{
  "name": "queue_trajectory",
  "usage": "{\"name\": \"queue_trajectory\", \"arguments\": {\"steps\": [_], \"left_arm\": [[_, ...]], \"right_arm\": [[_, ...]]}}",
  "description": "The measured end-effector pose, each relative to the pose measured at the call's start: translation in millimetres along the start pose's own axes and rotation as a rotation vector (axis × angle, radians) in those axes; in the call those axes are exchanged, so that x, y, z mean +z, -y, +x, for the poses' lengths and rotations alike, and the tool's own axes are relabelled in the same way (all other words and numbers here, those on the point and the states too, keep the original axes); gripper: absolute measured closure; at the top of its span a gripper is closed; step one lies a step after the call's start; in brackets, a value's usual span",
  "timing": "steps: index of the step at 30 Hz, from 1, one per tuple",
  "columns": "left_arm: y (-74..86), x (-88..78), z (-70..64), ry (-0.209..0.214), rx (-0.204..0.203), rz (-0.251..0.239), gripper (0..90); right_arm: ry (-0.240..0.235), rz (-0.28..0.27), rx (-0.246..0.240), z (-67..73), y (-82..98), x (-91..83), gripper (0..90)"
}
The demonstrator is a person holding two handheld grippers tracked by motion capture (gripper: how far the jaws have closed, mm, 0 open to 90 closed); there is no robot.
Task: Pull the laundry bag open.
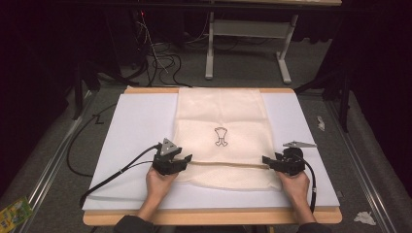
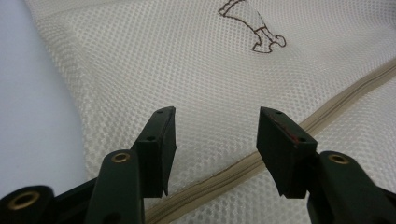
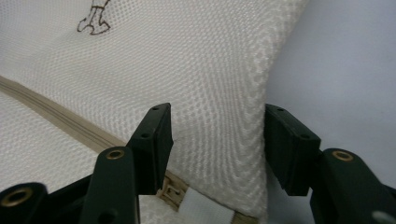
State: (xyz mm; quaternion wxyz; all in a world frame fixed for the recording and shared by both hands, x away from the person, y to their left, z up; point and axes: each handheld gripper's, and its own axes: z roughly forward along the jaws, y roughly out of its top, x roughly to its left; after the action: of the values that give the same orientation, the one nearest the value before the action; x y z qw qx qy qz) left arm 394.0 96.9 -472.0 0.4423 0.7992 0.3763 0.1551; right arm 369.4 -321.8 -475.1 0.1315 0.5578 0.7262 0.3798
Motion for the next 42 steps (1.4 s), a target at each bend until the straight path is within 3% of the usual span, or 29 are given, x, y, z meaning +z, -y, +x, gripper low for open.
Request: {"name": "queue_trajectory", "arguments": {"steps": [2, 4, 7, 9, 12, 19, 40, 42], "left_arm": [[-2.1, 2.3, -5.1, 0.002, 0.019, 0.010, 48.2], [-5.6, 5.2, -14.3, 0.010, 0.053, 0.008, 48.4], [-9.8, 11.1, -21.7, 0.025, 0.066, 0.020, 48.3], [-11.2, 15.4, -24.1, 0.040, 0.047, 0.021, 48.2], [-12.4, 19.0, -28.0, 0.051, 0.049, 0.030, 48.1], [-18.6, 25.3, -38.3, 0.062, 0.080, 0.055, 47.9], [-43.7, 42.0, -70.1, 0.178, 0.103, 0.070, 49.6], [-45.3, 43.7, -75.6, 0.178, 0.124, 0.079, 50.0]], "right_arm": [[-0.010, 0.009, 0.005, 2.4, -0.6, 1.2, 49.0], [-0.003, 0.014, -0.013, 5.3, -1.1, 2.4, 57.9], [0.027, 0.021, -0.044, 6.1, -0.9, 2.5, 69.0], [0.028, 0.020, -0.047, 4.2, -0.3, 2.1, 75.5], [0.027, 0.032, -0.076, 5.9, 0.3, 1.5, 83.6], [-0.001, 0.019, -0.092, 5.1, -0.6, -0.4, 87.2], [-0.069, -0.022, -0.110, 18.0, -18.1, -18.5, 87.4], [-0.075, -0.024, -0.111, 18.5, -19.0, -19.8, 87.4]]}}
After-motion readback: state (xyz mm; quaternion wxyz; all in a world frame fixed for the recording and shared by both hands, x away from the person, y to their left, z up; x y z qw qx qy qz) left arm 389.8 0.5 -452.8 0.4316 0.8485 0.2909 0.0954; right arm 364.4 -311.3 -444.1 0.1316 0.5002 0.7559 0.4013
